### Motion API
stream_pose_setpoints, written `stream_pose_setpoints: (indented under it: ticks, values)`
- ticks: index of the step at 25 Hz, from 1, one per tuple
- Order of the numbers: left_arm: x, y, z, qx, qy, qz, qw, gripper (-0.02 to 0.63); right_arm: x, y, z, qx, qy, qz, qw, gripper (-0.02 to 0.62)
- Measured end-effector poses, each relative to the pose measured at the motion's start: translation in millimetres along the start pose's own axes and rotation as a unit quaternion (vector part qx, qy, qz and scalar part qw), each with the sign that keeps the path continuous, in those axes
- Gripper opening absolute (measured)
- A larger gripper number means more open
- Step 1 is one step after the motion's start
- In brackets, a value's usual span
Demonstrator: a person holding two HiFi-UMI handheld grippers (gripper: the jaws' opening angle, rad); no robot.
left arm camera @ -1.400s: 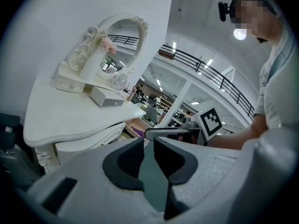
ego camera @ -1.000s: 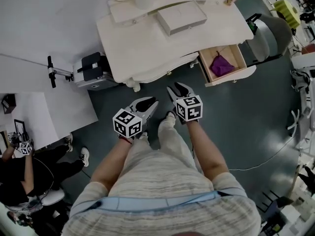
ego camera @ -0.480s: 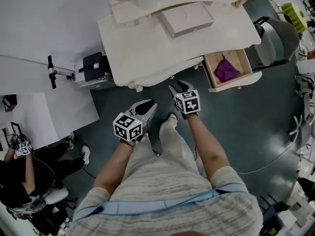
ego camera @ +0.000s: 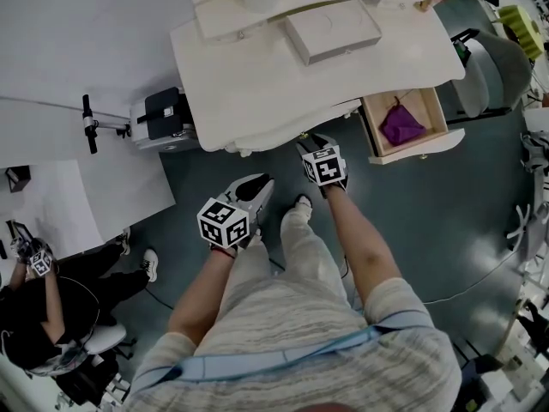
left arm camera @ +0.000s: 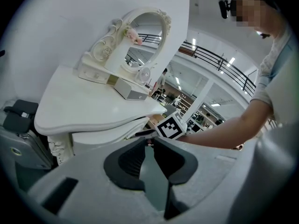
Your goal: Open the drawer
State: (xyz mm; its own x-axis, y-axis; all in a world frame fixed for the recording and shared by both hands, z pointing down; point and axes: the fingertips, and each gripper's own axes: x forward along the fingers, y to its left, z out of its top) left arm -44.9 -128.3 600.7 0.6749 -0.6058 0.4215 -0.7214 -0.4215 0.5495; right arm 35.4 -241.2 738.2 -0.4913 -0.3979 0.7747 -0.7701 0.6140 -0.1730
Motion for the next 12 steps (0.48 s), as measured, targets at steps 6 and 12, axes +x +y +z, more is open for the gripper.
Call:
stream_pose_setpoints:
  ticks: [6, 12]
  values:
    - [-7.4, 4.5, -6.7, -0.008, 0.004, 0.009, 0.9999, 0.062, 23.8, -7.1, -7.8, -0.023, 0.033, -0.008, 0.999, 0.159]
    - [-12.2, 5.8, -11.1, -0.019, 0.002, 0.014, 0.9997, 0.061, 38.1, -8.2, -12.8, -0.032, 0.051, -0.013, 0.998, 0.158]
